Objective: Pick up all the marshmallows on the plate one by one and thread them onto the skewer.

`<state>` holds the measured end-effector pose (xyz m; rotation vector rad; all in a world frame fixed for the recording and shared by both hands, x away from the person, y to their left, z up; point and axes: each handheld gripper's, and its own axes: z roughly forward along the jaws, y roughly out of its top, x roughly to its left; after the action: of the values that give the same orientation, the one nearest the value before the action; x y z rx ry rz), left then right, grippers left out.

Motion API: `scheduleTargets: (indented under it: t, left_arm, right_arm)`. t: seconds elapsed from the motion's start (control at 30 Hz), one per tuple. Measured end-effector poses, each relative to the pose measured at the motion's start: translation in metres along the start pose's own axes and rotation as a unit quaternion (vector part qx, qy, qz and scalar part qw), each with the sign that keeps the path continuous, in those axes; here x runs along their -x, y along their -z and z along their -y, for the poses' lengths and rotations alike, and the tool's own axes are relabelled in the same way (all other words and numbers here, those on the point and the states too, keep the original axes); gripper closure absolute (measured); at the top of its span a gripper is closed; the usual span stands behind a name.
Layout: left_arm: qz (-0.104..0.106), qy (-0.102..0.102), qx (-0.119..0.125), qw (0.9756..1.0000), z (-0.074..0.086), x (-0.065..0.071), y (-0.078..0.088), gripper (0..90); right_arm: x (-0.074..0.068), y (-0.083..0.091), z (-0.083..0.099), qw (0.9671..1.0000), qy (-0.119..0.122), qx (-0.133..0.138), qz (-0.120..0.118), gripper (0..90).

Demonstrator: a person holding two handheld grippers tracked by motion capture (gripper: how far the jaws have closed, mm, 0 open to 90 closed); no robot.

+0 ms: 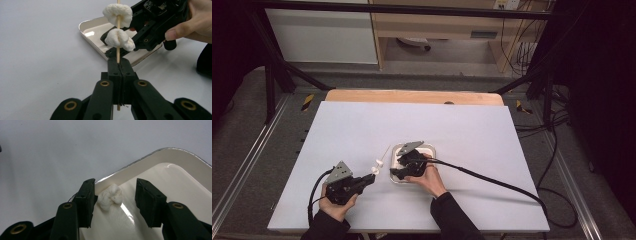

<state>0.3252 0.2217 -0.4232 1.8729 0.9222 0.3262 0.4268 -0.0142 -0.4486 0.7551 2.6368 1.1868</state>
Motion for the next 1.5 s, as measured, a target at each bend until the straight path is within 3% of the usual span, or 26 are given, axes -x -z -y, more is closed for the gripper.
scheduleTargets:
  t: [0.23, 0.77, 1.07, 1.5]
  left_arm:
    - [0.000, -0.001, -0.001, 1.0000, 0.000, 0.000, 0.000, 89.0]
    - [0.001, -0.003, -0.001, 1.0000, 0.000, 0.001, 0.000, 89.0]
    - [0.003, -0.008, -0.001, 1.0000, 0.000, 0.004, -0.001, 89.0]
    - [0.018, -0.023, -0.003, 0.9996, -0.001, 0.014, -0.004, 89.1]
  right_arm:
    - [0.001, -0.001, 0.001, 0.9999, 0.004, 0.000, -0.010, 63.9]
    - [0.002, 0.002, 0.000, 0.9996, -0.019, 0.006, -0.021, 75.3]
    - [0.004, 0.038, -0.010, 0.9978, -0.031, 0.048, -0.034, 75.3]
    - [0.012, 0.097, -0.004, 0.9894, -0.058, 0.123, -0.052, 75.5]
